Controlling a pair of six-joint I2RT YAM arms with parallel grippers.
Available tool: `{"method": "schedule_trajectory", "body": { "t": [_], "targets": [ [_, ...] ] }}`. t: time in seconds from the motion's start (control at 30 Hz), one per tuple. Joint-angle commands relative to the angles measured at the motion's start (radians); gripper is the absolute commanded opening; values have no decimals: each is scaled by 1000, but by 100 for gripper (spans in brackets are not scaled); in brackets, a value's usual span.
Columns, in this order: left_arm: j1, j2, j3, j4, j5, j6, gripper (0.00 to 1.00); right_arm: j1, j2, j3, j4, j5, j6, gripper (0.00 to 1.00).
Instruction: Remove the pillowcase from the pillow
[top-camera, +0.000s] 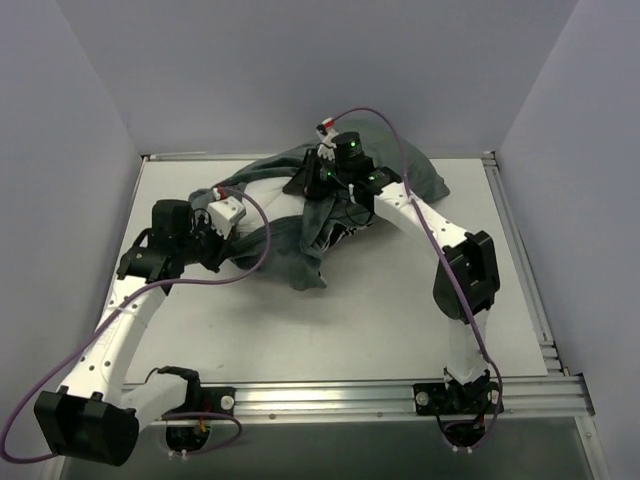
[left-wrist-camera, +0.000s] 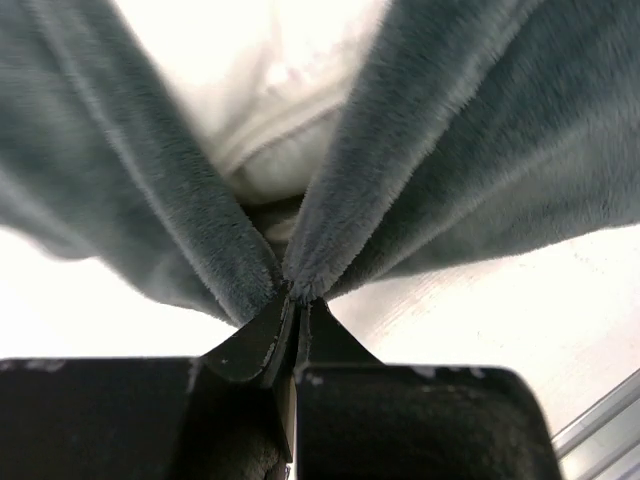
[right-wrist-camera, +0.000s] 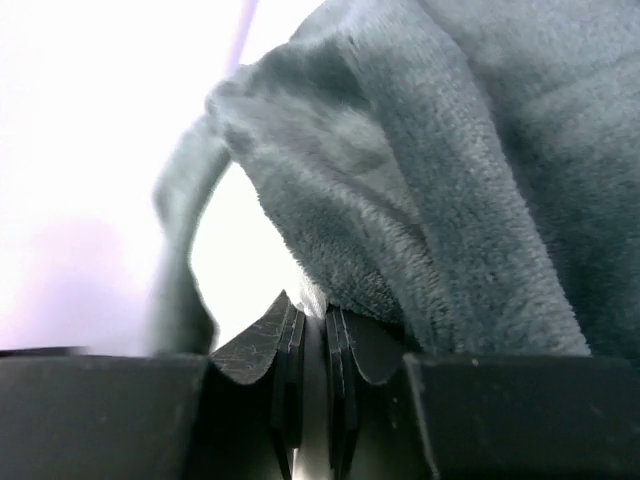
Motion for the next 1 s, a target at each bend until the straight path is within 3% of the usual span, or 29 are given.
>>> {"method": "schedule_trajectory", "body": {
  "t": [0.0, 0.1, 0.2, 0.3, 0.4, 0.53, 0.63, 0.67, 0.7, 0.8, 0.9, 0.97],
  "targets": [
    [3, -21, -33, -57, 57, 130, 2, -116, -118, -17, 390, -8, 270, 0],
    [-3, -22, -39, -104, 125, 175, 2, -122, -121, 23, 462, -12, 352, 0],
    [-14, -19, -64, -81, 99, 193, 2, -119, -118, 31, 583, -39, 487, 0],
    [-35, 19, -159, 29, -28, 253, 2, -109, -134, 0, 771, -71, 654, 0],
    [-37, 73, -277, 140, -148, 319, 2, -110, -162, -6, 844, -77, 711, 0],
    [-37, 93, -317, 163, -137, 335, 2, -109, -197, 22, 698, -33, 564, 0],
    [-37, 56, -253, 85, -41, 302, 6, -52, -228, -70, 558, 45, 466, 0],
    [-37, 38, -218, 3, 38, 284, 13, -29, -233, -105, 568, 54, 466, 0],
    [-37, 19, -137, -42, 86, 278, 31, -21, -233, -139, 589, 59, 478, 0],
    [-37, -40, 52, -200, 256, 253, 62, 5, -195, -186, 597, 68, 485, 0],
    [-40, -27, 147, -252, 291, 200, 74, 22, -145, -172, 548, 82, 449, 0],
    [-43, -10, 181, -219, 277, 160, 75, 22, -121, -181, 544, 84, 448, 0]
  ]
}}
